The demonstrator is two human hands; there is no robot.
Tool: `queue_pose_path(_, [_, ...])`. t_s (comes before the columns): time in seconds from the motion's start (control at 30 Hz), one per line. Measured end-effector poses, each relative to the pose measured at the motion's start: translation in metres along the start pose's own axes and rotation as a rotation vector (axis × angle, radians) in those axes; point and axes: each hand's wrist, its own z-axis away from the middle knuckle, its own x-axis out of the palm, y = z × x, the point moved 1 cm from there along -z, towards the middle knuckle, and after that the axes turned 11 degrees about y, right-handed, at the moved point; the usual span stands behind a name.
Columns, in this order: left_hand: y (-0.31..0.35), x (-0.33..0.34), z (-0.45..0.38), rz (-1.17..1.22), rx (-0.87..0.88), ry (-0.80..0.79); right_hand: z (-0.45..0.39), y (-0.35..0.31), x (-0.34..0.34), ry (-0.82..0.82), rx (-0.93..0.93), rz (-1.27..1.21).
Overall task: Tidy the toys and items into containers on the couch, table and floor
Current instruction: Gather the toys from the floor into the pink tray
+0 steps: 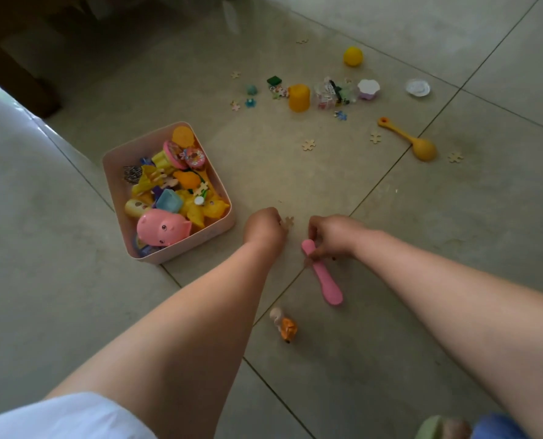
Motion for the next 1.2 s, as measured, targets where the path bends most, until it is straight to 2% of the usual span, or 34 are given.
queue_pose_path(0.13, [0.003,-0.014,-0.001,0.127,0.018,0.080,-0.009,-0.020,0.002,0.034,0.109,0.100])
queue_pose_path(0.27, [0.007,-0.038,0.003,0.187,0.085,0.263,-0.031,-0.039,-0.014,0.149,0.255,-0.053])
queue_pose_path(0.33, [0.002,-0.054,0.003,0.227,0.073,0.358,-0.044,-0.054,-0.025,0.234,0.292,-0.303])
queue_pose_path(0.37, [-0.001,-0.061,0.003,0.242,0.048,0.400,-0.050,-0.060,-0.030,0.267,0.297,-0.510])
queue_pose_path(0.47, [-0.022,-0.087,-0.003,0.274,-0.121,0.505,-0.065,-0.091,-0.047,0.327,0.275,-1.081])
queue_pose_path(0.53, [-0.040,-0.104,-0.007,0.227,-0.233,0.578,-0.071,-0.115,-0.057,0.347,0.231,-1.253])
queue_pose_path(0.7, [-0.077,-0.128,-0.009,-0.050,-0.330,0.661,-0.081,-0.169,-0.063,0.268,0.086,-1.373])
queue_pose_path(0.8, [-0.085,-0.126,0.001,-0.084,-0.328,0.644,-0.084,-0.179,-0.053,0.315,0.018,-1.158])
queue_pose_path(0.87, [-0.086,-0.122,0.007,-0.162,-0.198,0.658,-0.082,-0.173,-0.047,0.389,0.036,-1.032])
queue_pose_path(0.97, [-0.079,-0.113,0.015,-0.182,0.158,0.604,-0.080,-0.153,-0.040,0.437,0.088,-0.969])
queue_pose_path(1.07, [-0.067,-0.097,0.030,-0.156,0.483,0.357,-0.072,-0.133,-0.033,0.388,0.132,-0.904])
queue_pose_path(1.2, [-0.058,-0.065,0.056,-0.419,0.850,-0.121,-0.052,-0.111,-0.021,0.112,0.166,-0.811])
